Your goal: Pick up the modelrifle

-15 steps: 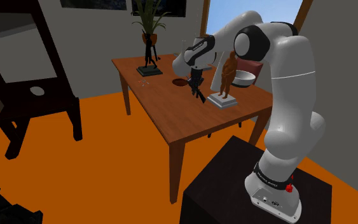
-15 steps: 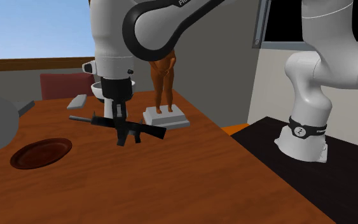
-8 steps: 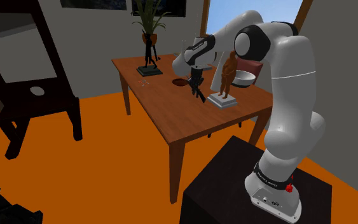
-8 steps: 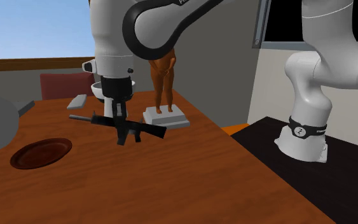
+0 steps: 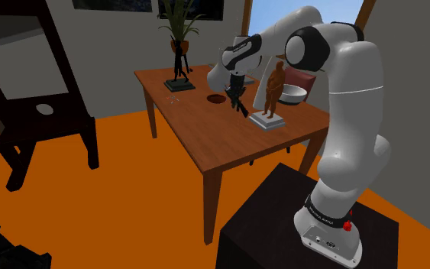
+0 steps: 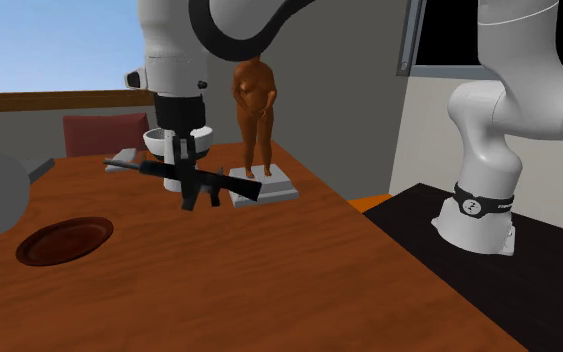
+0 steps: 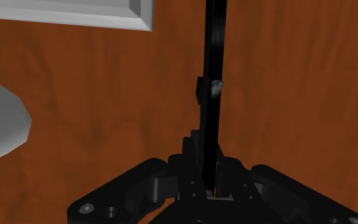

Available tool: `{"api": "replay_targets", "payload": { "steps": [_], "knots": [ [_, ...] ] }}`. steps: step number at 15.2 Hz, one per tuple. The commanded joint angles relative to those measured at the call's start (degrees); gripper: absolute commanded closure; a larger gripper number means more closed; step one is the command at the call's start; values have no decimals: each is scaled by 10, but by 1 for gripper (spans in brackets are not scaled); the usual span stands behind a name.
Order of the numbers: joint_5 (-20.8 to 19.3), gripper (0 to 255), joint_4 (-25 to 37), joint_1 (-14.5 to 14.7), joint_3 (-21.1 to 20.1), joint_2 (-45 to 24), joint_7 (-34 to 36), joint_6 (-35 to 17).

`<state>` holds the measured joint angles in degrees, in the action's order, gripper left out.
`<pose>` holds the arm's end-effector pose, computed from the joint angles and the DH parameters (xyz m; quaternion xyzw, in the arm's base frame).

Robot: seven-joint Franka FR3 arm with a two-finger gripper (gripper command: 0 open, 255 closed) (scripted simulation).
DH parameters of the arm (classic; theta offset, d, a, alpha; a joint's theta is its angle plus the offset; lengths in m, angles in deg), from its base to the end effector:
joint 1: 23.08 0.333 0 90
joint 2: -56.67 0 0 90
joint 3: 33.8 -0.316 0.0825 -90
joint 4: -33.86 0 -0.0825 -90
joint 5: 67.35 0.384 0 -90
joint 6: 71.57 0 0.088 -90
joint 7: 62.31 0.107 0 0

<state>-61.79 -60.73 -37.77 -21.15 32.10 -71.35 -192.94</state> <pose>0.6080 -0.2905 0.3733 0.9847 -0.1722 0.0227 0.0109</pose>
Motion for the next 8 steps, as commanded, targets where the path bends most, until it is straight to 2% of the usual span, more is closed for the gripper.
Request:
{"api": "replay_targets", "payload": {
  "steps": [1,8],
  "knots": [
    [-2,255,9,0,1,6,1,15],
    [-5,255,31,1,3,19,3,49]
  ]
}}
